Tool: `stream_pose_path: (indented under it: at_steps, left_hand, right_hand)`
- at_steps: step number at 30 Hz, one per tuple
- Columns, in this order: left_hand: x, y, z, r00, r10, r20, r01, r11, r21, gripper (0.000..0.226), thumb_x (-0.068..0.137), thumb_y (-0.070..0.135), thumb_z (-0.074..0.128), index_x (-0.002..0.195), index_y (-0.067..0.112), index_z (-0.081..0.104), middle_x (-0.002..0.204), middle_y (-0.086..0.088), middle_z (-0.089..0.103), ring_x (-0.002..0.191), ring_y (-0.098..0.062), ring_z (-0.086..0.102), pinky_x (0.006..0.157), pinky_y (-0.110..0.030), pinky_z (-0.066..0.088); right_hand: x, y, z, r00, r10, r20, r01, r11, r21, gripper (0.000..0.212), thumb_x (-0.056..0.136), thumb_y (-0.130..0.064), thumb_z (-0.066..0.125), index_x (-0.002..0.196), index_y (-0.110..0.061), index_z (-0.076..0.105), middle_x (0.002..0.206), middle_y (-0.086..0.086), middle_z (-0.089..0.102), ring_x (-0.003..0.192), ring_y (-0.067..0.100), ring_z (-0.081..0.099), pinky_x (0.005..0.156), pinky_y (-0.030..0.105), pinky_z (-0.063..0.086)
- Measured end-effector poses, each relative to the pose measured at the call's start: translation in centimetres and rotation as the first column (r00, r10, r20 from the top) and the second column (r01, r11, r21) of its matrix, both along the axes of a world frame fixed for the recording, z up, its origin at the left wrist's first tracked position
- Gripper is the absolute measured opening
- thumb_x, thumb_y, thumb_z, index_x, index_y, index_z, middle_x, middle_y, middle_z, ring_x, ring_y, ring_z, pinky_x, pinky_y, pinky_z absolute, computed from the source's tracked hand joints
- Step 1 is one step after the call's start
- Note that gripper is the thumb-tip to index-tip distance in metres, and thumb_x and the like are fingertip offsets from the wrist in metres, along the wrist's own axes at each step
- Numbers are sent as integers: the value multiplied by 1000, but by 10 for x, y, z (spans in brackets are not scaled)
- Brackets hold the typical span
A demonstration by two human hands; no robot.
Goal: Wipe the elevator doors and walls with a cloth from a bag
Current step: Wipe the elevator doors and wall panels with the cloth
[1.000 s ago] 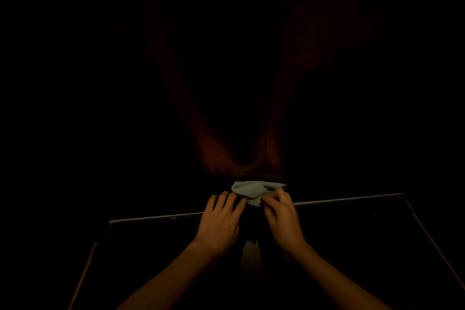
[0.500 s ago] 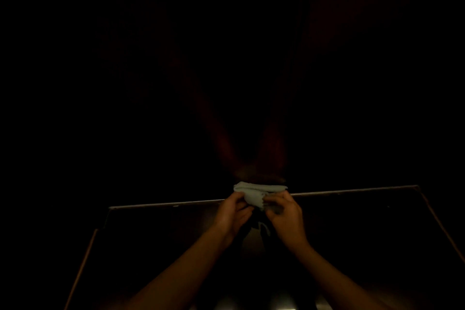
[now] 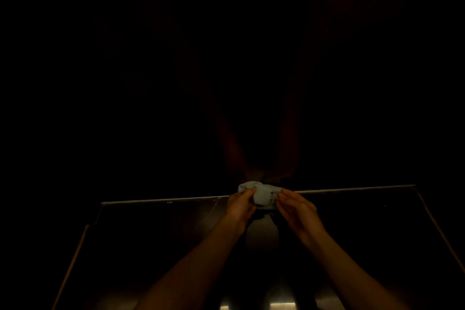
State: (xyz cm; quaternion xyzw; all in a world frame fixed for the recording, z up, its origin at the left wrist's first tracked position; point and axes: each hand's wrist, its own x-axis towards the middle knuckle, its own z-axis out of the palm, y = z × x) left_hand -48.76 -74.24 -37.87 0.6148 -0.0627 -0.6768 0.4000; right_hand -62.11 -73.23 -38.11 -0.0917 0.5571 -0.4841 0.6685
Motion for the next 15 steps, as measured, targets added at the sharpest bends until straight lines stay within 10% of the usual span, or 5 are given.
stream_pose_path:
  at_steps: [15]
  left_hand:
    - [75,15,-19,909,398,127,-404,914,28,36,98,13,44,130,-2,47,115,-19,58,74,-21,54,60,-28,47]
  right_hand:
    - [25,28,15,977,197,-79,-197,980,12,23,90,3,46,108,-8,59,97,10,65,88,19,62,69,26,46]
